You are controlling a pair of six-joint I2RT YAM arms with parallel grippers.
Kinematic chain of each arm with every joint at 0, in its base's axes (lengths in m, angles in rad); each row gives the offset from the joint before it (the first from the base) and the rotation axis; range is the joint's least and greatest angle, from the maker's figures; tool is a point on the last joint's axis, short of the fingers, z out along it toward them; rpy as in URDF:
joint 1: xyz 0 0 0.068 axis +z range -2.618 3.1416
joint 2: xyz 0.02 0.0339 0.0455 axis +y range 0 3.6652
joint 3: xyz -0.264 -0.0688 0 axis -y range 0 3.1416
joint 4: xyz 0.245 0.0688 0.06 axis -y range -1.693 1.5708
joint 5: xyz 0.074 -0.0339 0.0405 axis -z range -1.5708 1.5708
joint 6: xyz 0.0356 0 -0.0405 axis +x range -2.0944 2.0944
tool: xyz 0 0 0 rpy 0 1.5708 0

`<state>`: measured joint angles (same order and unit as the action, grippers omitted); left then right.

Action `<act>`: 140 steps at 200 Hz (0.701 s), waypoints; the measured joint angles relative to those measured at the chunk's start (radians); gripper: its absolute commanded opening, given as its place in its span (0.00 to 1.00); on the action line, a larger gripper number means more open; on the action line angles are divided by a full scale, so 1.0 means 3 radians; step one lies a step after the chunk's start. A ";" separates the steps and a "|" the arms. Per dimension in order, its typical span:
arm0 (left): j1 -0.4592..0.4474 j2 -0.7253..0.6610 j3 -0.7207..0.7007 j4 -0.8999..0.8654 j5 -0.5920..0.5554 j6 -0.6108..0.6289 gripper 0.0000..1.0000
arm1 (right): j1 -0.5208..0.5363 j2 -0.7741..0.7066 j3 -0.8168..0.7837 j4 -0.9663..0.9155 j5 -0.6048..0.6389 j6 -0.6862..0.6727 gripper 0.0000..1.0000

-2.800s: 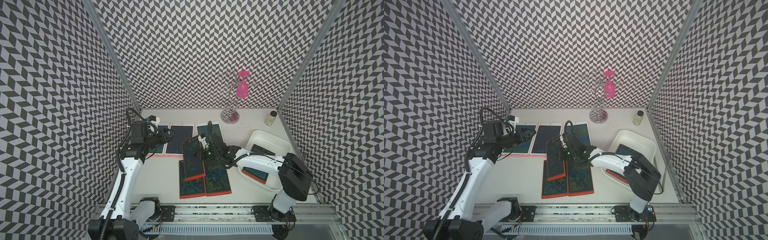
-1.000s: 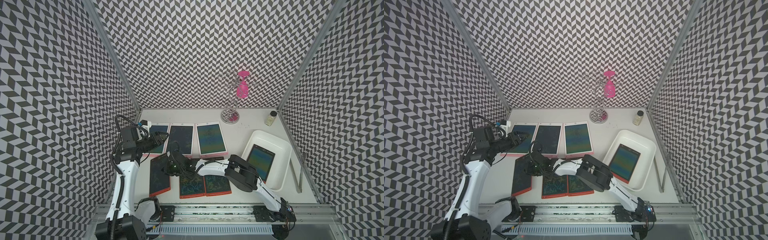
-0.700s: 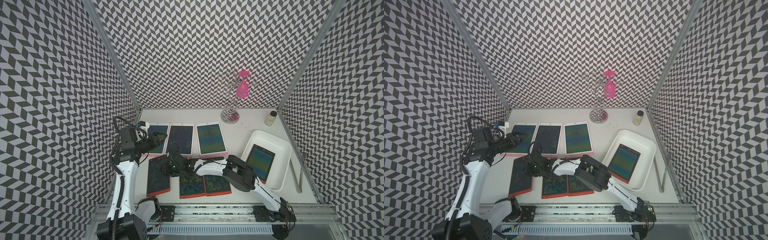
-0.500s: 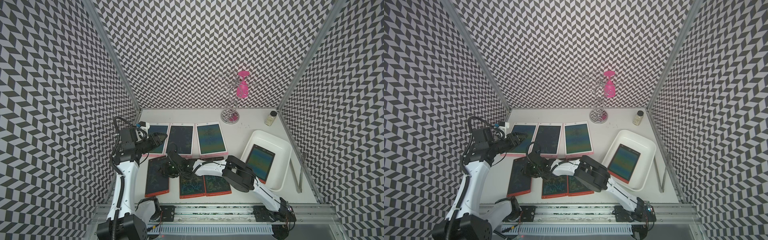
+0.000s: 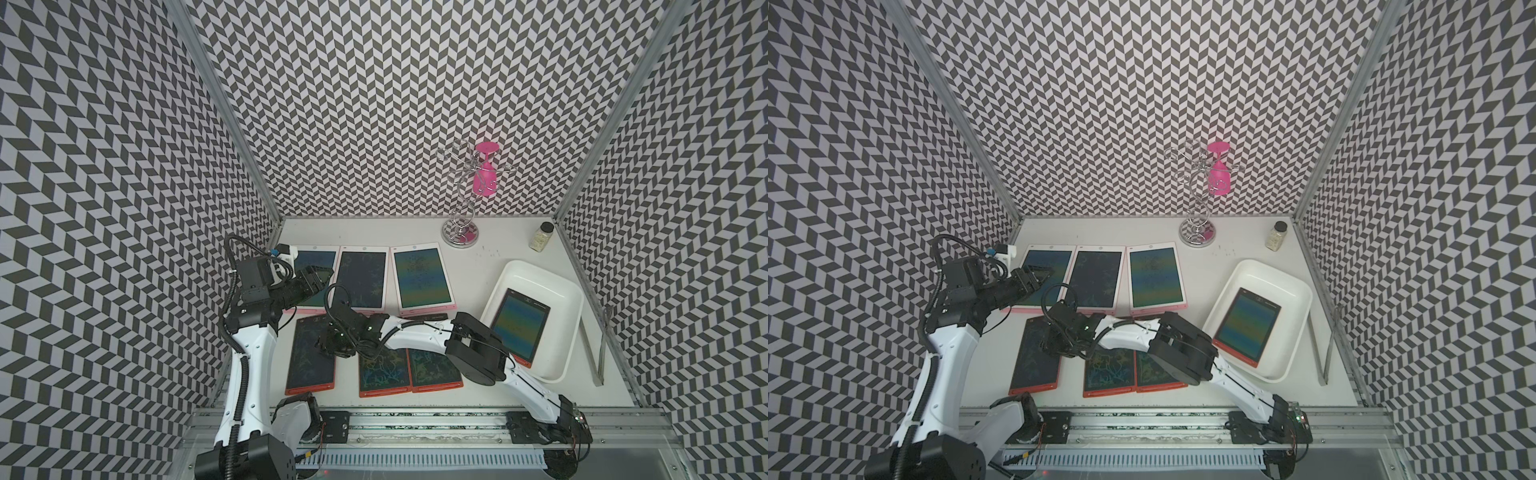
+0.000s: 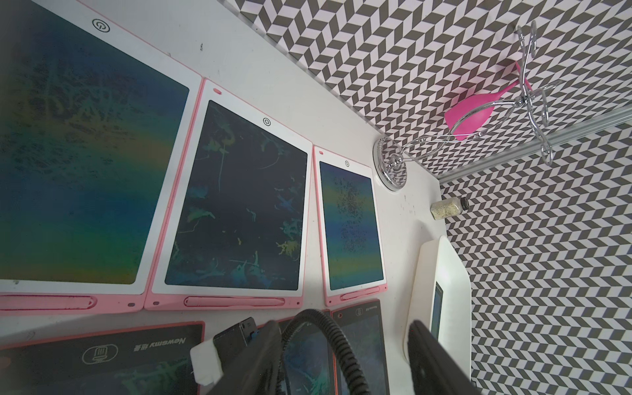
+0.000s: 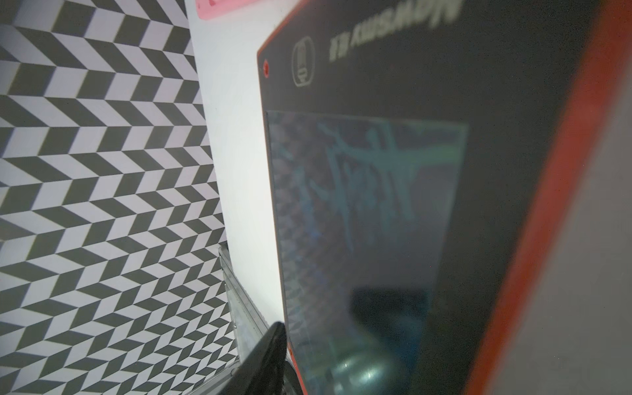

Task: Take out the writing tablet from the storage box
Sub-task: Place the writing tablet at the center of the board.

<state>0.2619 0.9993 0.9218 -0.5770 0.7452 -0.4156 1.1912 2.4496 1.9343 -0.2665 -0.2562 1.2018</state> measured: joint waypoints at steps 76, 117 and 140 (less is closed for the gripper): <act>0.0023 -0.0106 -0.0093 0.0048 0.0010 -0.0003 0.60 | -0.0004 0.0383 0.0693 -0.0381 -0.0123 -0.0046 0.56; 0.0023 -0.0108 -0.0095 0.0052 0.0042 -0.0003 0.60 | -0.0001 0.0142 0.0242 -0.0206 -0.0212 -0.0017 0.56; 0.0023 -0.0108 -0.0104 0.0055 0.0057 -0.0003 0.60 | 0.0005 0.0102 0.0164 -0.0175 -0.0247 -0.0017 0.56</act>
<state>0.2687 0.9668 0.8906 -0.5606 0.7624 -0.4164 1.1927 2.4802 1.9835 -0.3191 -0.3302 1.1969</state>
